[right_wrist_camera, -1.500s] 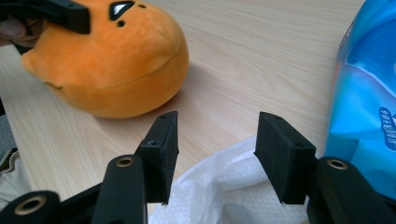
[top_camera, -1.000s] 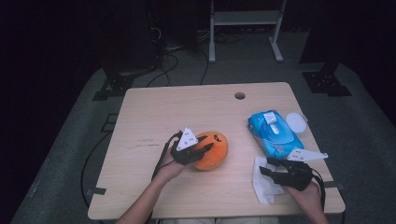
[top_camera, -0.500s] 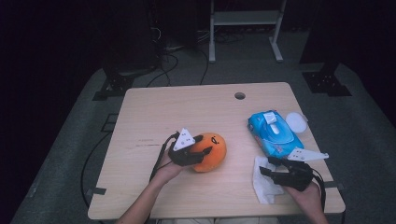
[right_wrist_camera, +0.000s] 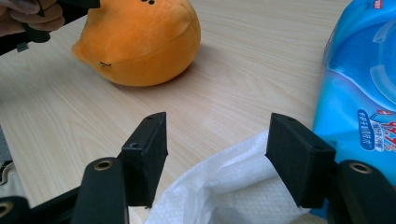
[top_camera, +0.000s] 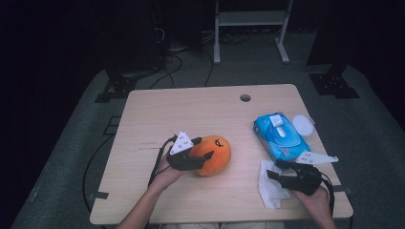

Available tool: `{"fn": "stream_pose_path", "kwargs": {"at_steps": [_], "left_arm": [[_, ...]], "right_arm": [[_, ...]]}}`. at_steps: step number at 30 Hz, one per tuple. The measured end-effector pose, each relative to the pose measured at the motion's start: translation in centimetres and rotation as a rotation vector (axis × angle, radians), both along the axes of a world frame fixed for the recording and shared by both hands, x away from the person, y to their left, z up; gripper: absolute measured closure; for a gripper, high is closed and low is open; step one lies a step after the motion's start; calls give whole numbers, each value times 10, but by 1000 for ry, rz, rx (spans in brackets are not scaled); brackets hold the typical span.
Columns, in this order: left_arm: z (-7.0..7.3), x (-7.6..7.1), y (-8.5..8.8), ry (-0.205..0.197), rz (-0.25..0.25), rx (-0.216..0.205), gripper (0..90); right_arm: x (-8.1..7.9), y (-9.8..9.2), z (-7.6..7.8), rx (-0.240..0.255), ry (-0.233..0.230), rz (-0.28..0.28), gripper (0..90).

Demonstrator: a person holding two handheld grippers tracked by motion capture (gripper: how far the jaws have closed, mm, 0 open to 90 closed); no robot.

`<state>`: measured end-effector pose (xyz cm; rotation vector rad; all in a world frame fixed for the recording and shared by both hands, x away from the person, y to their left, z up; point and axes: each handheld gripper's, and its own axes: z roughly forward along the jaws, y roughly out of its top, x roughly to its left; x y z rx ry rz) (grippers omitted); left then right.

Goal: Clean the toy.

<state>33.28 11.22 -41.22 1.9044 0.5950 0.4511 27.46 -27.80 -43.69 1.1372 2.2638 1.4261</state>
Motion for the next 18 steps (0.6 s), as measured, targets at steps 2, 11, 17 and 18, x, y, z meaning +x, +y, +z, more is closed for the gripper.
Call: {"fn": "stream_pose_path", "kwargs": {"at_steps": [2, 11, 17, 18], "left_arm": [[1, -2, 5, 0, 7, 2, 320], [-3, -10, 25, 19, 49, -13, 280], [-5, -16, 38, 28, 80, -22, 260], [-6, -18, 39, 27, 85, -28, 258]], "right_arm": [[0, 0, 0, 0, 1, 0, 369], [1, 0, -1, 0, 4, 0, 362], [0, 0, 0, 1, 3, -2, 357], [0, 0, 0, 0, 3, -1, 356]]}}
